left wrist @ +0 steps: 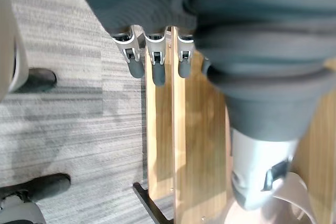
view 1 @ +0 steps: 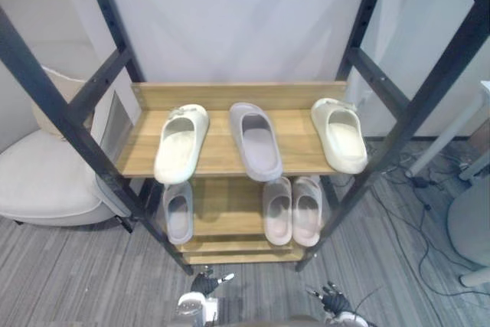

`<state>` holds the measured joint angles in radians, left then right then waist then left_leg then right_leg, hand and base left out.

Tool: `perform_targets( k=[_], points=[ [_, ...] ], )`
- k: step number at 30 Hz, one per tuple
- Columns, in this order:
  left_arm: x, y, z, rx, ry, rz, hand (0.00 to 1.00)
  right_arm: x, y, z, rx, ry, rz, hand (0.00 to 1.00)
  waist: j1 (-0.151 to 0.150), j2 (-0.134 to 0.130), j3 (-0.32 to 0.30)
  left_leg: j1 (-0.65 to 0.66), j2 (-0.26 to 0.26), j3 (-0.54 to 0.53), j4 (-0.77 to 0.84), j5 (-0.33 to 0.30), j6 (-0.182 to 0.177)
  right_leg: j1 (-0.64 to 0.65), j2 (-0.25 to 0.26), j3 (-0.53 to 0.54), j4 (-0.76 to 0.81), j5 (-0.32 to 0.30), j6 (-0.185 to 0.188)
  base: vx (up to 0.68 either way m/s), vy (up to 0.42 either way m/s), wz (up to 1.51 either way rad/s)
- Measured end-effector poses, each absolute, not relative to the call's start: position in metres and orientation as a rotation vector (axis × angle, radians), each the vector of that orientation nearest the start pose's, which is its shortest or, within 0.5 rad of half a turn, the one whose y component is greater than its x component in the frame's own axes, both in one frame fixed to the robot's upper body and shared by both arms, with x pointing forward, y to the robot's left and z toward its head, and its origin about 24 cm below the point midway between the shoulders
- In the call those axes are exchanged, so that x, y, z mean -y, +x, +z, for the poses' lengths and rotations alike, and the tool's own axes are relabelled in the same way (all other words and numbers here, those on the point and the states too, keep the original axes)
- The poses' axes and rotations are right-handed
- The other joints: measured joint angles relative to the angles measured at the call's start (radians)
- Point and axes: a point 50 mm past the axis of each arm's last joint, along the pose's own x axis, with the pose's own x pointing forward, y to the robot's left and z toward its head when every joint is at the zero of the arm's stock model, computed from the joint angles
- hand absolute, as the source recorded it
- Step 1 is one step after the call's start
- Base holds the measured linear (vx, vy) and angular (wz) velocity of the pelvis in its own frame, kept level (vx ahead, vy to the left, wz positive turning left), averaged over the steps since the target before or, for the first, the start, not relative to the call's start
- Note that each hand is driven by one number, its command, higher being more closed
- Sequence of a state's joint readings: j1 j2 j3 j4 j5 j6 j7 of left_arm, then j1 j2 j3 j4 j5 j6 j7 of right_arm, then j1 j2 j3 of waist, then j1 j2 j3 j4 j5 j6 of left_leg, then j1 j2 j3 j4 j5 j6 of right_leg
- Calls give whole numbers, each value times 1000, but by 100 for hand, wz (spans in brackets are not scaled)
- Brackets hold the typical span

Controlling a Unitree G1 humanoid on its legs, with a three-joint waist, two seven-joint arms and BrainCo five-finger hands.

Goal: Organize the slippers on the shoe rack

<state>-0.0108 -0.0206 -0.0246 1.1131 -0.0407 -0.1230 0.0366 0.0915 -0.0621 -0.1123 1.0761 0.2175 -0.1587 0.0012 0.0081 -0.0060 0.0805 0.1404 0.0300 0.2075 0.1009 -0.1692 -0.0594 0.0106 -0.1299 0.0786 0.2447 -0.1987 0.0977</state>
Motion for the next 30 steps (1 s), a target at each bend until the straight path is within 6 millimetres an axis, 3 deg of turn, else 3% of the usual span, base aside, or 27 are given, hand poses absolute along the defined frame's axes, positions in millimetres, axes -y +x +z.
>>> perform_targets(
  k=[8,11,16,24,30],
  points=[
    [-141,125,-159,-1012,22,-8,0,202,94,-157,-968,168,-324,0,-2,10,-7,-8,-2,-58,1,7,-4,25,6,-17,-43,3,-1,45,0,7],
    [-142,124,-159,-1013,26,-4,0,206,100,-144,-866,124,-301,0,-5,8,-6,-17,-2,-60,1,8,-4,21,8,-14,-42,4,-3,0,0,0],
    [-151,120,-159,-1011,45,25,0,212,111,-89,-572,-21,-223,0,-21,-8,-12,-20,-2,-58,-15,11,-2,-11,12,4,-38,8,-2,-48,1,-9],
    [-152,120,-156,-960,35,36,0,195,121,5,-164,-66,-124,0,-41,-35,-22,-21,8,-29,-27,10,-1,-44,21,39,-33,28,2,-60,-5,-15],
    [-148,115,-157,-971,44,7,0,186,122,48,29,-107,-70,0,-67,-34,-22,-25,-2,-25,-21,10,-1,-54,19,47,-22,29,4,-12,0,-4]
  ],
)
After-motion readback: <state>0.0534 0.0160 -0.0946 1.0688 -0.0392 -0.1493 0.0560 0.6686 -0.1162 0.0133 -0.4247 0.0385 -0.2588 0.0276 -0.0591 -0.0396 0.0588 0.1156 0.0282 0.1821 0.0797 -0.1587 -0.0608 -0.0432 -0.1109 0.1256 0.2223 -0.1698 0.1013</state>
